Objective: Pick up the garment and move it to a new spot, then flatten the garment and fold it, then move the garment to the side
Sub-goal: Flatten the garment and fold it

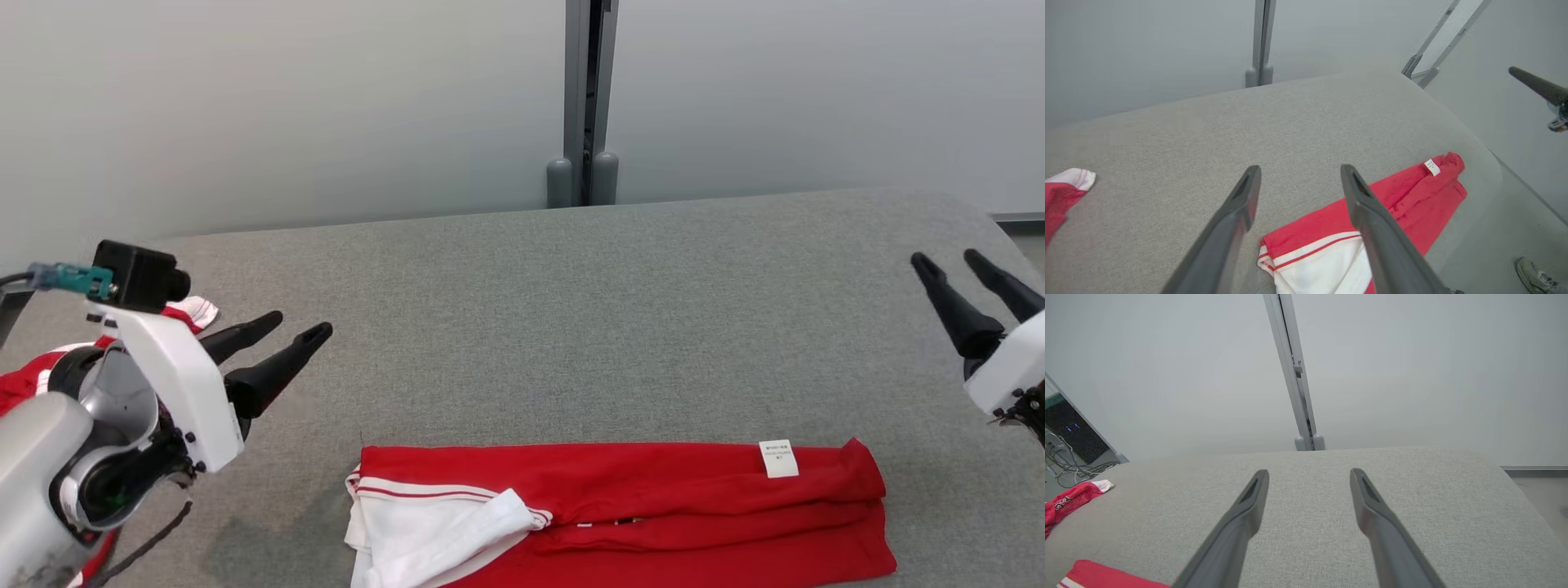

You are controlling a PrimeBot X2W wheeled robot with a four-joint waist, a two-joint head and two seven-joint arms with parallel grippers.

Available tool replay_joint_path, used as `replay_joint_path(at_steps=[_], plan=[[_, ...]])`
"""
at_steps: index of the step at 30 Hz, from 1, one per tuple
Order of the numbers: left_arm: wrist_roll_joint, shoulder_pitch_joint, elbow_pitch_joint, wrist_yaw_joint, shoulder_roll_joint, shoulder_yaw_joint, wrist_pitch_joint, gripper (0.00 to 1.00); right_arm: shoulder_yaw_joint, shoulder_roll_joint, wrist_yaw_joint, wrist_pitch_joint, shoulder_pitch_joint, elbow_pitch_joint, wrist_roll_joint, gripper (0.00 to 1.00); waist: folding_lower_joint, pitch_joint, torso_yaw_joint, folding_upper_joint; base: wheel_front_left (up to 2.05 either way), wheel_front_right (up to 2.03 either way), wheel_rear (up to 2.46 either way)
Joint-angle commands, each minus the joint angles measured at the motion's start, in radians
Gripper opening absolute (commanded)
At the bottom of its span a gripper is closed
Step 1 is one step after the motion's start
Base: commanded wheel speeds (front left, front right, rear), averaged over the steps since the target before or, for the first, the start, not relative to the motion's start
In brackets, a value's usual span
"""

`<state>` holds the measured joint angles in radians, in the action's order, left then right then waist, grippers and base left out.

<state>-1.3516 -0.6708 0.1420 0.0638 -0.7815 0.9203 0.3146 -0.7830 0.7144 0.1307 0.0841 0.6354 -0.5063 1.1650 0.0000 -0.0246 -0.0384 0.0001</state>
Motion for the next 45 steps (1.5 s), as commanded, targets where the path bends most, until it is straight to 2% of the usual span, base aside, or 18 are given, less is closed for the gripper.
replay_joint_path(at_steps=[1,5,8,11,15,17,19,22,27,28,32,36,45], plan=[[0.022,0.042,-0.006,-0.019,-0.002,-0.014,-0.067,1.00,0.035,-0.011,0.000,0.067,-0.031,-0.024,-0.024,1.00,0.0000,-0.006,0.004,-0.0001,0.00,0.00,0.00],[0.089,0.128,-0.041,-0.097,-0.011,-0.047,-0.256,1.00,0.126,-0.062,0.000,0.161,-0.107,-0.065,-0.079,1.00,0.0000,-0.014,0.008,-0.0001,0.00,0.00,0.00],[0.126,0.203,-0.084,-0.177,-0.014,-0.077,-0.399,1.00,0.215,-0.100,0.000,0.180,-0.171,-0.058,-0.129,1.00,0.0000,-0.017,0.009,-0.0001,0.00,0.00,0.00],[0.140,0.288,-0.129,-0.258,-0.011,-0.125,-0.527,1.00,0.351,-0.154,0.000,0.182,-0.242,-0.008,-0.205,1.00,0.0000,-0.014,0.009,-0.0001,0.00,0.00,0.00],[0.184,0.398,-0.185,-0.352,0.017,-0.220,-0.578,1.00,0.507,-0.235,0.000,0.182,-0.367,0.079,-0.314,1.00,0.0000,-0.008,0.012,-0.0001,0.00,0.00,0.00],[0.245,0.459,-0.216,-0.388,0.064,-0.313,-0.580,1.00,0.560,-0.272,0.000,0.182,-0.423,0.107,-0.366,1.00,0.0000,-0.007,0.013,-0.0001,0.00,0.00,0.00],[0.320,0.540,-0.241,-0.407,0.128,-0.409,-0.580,1.00,0.596,-0.310,0.000,0.182,-0.473,0.130,-0.413,1.00,0.0000,-0.005,0.014,-0.0001,0.00,0.00,0.00],[0.431,0.634,-0.268,-0.401,0.220,-0.504,-0.580,1.00,0.630,-0.352,0.000,0.182,-0.525,0.141,-0.455,1.00,0.0000,0.001,0.013,-0.0001,0.00,0.00,0.00],[0.582,0.729,-0.258,-0.357,0.359,-0.574,-0.580,1.00,0.648,-0.391,0.000,0.154,-0.563,0.109,-0.509,1.00,0.0000,0.014,0.010,-0.0001,0.00,0.00,0.00],[0.582,0.729,-0.258,-0.357,0.359,-0.574,-0.580,1.00,0.648,-0.391,0.000,0.154,-0.563,0.109,-0.509,1.00,0.0000,0.014,0.010,-0.0001,0.00,0.00,0.00],[0.655,0.744,-0.221,-0.299,0.441,-0.595,-0.581,1.00,0.658,-0.414,0.000,0.132,-0.559,0.048,-0.513,1.00,0.0000,0.027,0.015,-0.0001,0.00,0.00,0.00],[0.697,0.728,-0.184,-0.243,0.492,-0.609,-0.581,1.00,0.655,-0.432,0.000,0.111,-0.527,-0.023,-0.507,1.00,0.0000,0.049,0.022,-0.0001,0.00,0.00,0.00],[0.760,0.693,-0.115,-0.164,0.559,-0.627,-0.581,1.00,0.597,-0.439,0.000,0.071,-0.481,-0.178,-0.425,1.00,0.0000,0.077,0.046,-0.0001,0.00,0.00,0.00]])
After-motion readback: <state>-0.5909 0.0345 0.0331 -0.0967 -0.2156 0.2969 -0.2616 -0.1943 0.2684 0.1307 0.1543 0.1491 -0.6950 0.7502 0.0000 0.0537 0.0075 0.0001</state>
